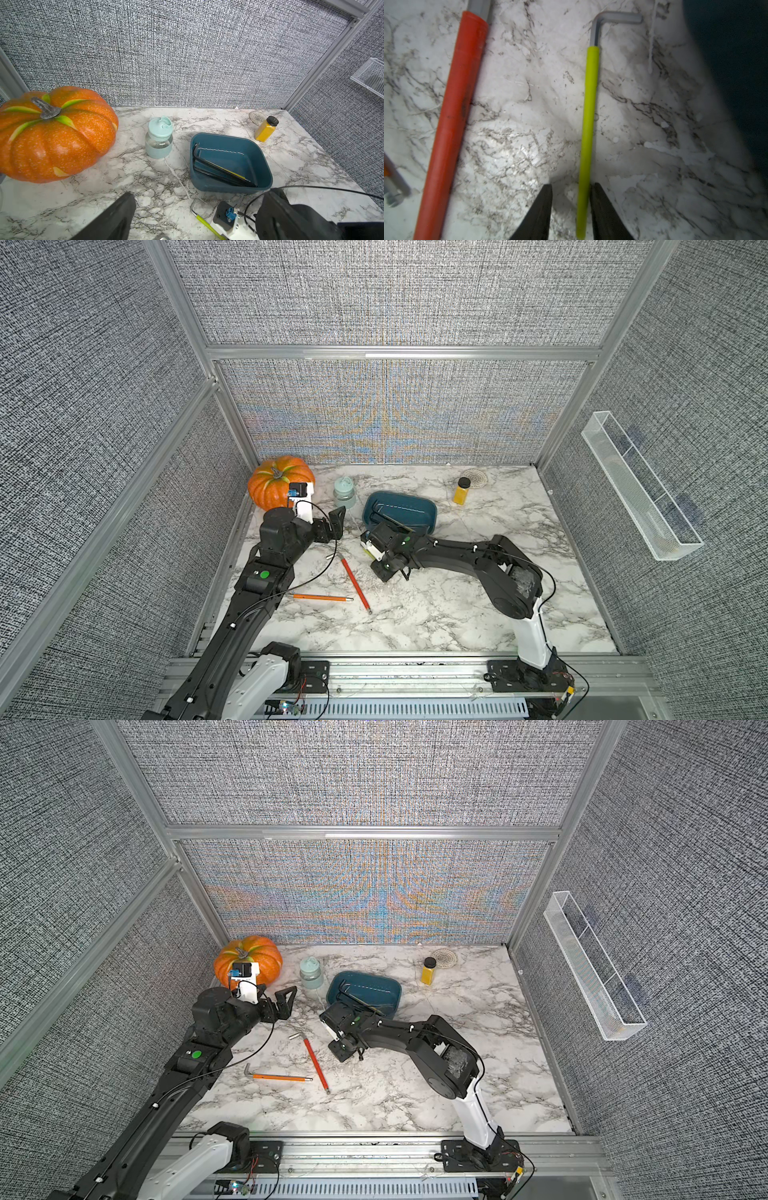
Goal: Put the hex key on the desktop into the storage box
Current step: Pick up the Allen key from the center of the board, then place the Allen key in the storage box.
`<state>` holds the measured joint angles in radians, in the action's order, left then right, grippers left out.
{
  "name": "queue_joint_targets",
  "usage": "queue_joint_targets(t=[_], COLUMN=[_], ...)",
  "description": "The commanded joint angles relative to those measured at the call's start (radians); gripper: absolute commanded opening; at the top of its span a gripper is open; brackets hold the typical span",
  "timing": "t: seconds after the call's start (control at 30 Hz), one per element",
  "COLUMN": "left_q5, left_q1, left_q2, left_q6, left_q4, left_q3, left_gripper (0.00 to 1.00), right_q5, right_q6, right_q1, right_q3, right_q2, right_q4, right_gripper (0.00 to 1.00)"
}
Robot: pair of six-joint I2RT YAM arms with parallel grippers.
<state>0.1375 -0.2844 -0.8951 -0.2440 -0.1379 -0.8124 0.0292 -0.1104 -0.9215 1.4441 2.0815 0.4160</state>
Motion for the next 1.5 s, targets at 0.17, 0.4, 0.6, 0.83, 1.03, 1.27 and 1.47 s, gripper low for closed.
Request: queue_joint_targets(t=[0.17, 0.4, 0.6, 0.83, 1.03, 1.27, 1.47], left_q5=[0.002, 0.004, 0.000, -0.052, -0.052, -0.012, 0.056], left_q1=[0.001, 0.001, 0.001, 0.001, 0.000, 0.001, 0.001], left_q2=[-0.001, 0.002, 0.009, 0.050, 0.053, 0.030, -0.024], left_q6=[0.008, 0.007, 0.005, -0.033, -0.033, -0.037, -0.037], left_q4=[0.007, 0.008, 0.010, 0.047, 0.044, 0.040, 0.001], left_q3=[-0.008, -0.008, -0.009, 0.018, 0.017, 0.015, -0.016], left_gripper=[1.00, 1.00, 1.00, 1.00, 1.00, 1.00, 1.00], right_q5=[0.023, 0.034, 0.051, 0.080, 0.091, 0.047, 0.038], right_q6=[-0.016, -0.014, 0.007, 0.059, 0.085, 0.166, 0.279], right_q1=[0.000, 0.000, 0.000, 0.010, 0.045, 0.192, 0.290], right_q3=[-0.007, -0.016, -0.009, -0.014, 0.001, 0.088, 0.185], right_q2=[0.011, -0.004, -0.065, -0.159, -0.213, -0.212, -0.115], right_q4=[0.011, 0.014, 0.009, -0.002, 0.018, 0.064, 0.147], right_gripper=[0.13, 0.00, 0.00, 0.00, 0.00, 0.00, 0.00])
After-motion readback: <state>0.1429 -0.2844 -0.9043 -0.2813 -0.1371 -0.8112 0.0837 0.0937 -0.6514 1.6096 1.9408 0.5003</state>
